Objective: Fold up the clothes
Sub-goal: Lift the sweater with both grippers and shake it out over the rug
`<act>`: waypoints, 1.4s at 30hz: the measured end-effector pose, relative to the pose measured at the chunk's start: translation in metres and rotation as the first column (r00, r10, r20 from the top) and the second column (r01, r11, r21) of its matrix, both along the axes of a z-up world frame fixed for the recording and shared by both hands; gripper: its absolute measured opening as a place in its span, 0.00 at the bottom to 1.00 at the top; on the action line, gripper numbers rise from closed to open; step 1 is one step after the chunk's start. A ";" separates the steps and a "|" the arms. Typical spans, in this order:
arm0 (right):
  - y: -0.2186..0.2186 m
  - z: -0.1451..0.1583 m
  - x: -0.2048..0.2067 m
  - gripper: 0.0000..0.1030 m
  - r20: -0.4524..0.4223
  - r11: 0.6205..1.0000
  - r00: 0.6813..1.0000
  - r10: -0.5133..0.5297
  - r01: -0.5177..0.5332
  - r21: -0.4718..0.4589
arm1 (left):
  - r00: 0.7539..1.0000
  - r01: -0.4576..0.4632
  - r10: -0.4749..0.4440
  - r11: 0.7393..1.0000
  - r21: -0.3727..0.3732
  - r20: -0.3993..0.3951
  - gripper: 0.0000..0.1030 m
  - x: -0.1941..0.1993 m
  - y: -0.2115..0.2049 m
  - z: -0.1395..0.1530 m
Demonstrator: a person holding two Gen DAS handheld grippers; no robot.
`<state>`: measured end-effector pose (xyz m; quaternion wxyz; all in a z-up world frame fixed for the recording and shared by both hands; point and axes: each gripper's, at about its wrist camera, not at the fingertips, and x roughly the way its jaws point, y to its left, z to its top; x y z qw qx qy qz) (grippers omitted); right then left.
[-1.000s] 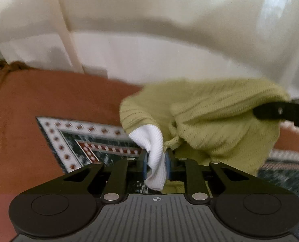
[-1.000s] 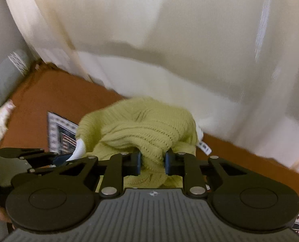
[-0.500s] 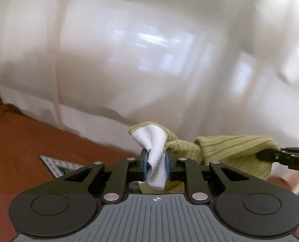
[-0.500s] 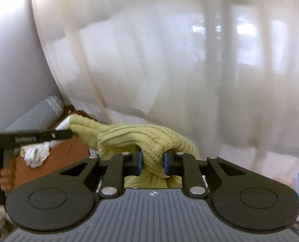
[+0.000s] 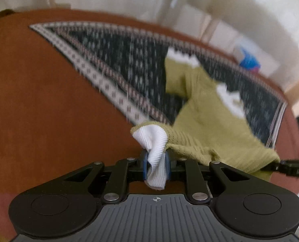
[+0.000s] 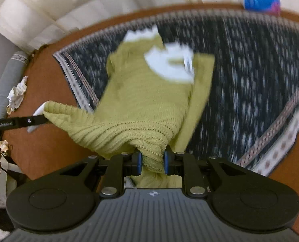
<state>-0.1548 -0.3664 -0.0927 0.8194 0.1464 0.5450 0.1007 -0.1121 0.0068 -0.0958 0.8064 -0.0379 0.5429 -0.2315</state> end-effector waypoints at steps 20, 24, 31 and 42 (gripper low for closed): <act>-0.039 0.028 0.003 0.60 0.086 0.997 0.994 0.069 -0.067 -0.026 | 0.993 0.044 -0.053 0.996 0.081 0.110 0.82 -0.010 -0.022 0.025; -0.049 0.037 0.020 0.62 0.147 0.999 0.988 0.047 -0.047 -0.005 | 0.988 0.080 -0.086 0.995 0.051 0.127 0.83 0.020 -0.067 0.007; -0.042 0.026 0.032 0.62 0.122 0.995 0.988 0.094 -0.097 0.014 | 0.986 0.129 -0.128 0.992 -0.001 0.110 0.83 0.063 -0.134 -0.032; -0.025 0.022 0.030 0.62 0.105 0.998 0.993 0.058 -0.059 -0.001 | 0.951 0.308 -0.307 0.950 -0.050 0.022 0.00 0.074 -0.152 -0.054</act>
